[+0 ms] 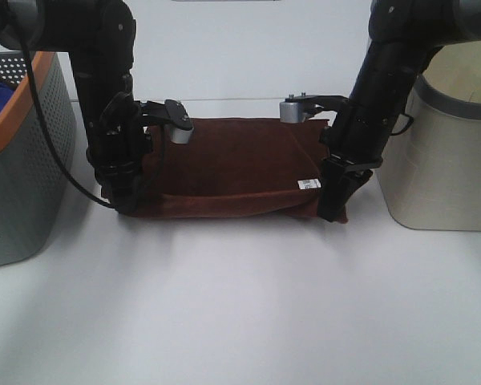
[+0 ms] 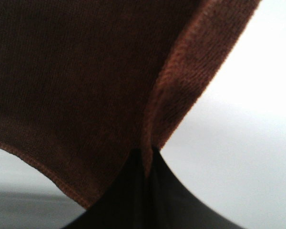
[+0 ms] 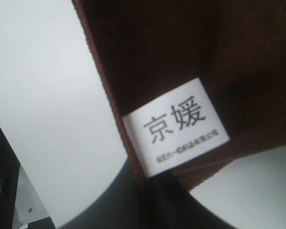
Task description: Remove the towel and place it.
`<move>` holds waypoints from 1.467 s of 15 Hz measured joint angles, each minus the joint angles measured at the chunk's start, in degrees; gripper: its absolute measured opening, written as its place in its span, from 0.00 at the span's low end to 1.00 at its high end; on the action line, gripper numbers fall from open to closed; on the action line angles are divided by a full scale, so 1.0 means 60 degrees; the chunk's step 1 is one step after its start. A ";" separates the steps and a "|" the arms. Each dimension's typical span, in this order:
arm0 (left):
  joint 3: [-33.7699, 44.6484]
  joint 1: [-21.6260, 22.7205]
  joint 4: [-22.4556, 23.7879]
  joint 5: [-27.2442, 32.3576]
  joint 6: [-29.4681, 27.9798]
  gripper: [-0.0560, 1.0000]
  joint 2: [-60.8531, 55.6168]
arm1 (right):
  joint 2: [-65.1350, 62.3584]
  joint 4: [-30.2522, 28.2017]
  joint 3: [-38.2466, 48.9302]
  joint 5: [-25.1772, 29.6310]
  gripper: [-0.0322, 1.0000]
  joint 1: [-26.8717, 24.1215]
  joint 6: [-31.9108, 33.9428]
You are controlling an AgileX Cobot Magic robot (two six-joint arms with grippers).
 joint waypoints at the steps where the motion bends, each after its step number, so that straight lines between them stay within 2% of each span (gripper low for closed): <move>1: 0.0019 0.0000 0.0000 0.0000 0.0010 0.06 0.0000 | 0.0000 0.0029 0.0095 0.0000 0.03 0.0000 0.0019; 7: 0.0764 0.0000 -0.0038 0.0000 0.0143 0.10 -0.0010 | 0.0000 0.0334 0.0105 0.0000 0.03 0.0000 0.0029; 12: 0.0773 0.0000 -0.0038 0.0000 0.0181 0.33 -0.0010 | 0.0000 0.0334 0.0105 0.0000 0.05 0.0000 0.0477; 13: 0.0773 0.0000 -0.0115 0.0000 0.0115 0.41 -0.0010 | 0.0000 0.0325 0.0105 0.0000 0.12 0.0000 0.0640; 14: 0.0773 0.0000 -0.0239 0.0000 -0.0315 0.62 -0.0010 | 0.0000 0.0325 0.0105 0.0000 0.38 0.0000 0.1108; 15: 0.0773 0.0000 -0.0277 0.0000 -0.0487 0.74 -0.0010 | 0.0000 0.0325 0.0105 0.0000 0.51 0.0000 0.1518; 16: 0.0773 0.0000 -0.0277 0.0000 -0.0554 0.80 -0.0010 | 0.0000 0.0315 0.0105 0.0000 0.56 0.0000 0.1767; 18: 0.0773 0.0000 -0.0277 0.0000 -0.0621 0.93 -0.0010 | 0.0000 0.0181 0.0105 0.0000 0.72 0.0000 0.2397; 20: 0.0773 0.0000 -0.0277 0.0000 -0.0621 0.96 -0.0010 | 0.0000 0.0067 0.0105 0.0000 0.79 0.0000 0.2807; 22: 0.0773 0.0000 -0.0277 0.0000 -0.0640 0.96 -0.0095 | 0.0000 0.0067 0.0057 0.0000 0.80 0.0000 0.3333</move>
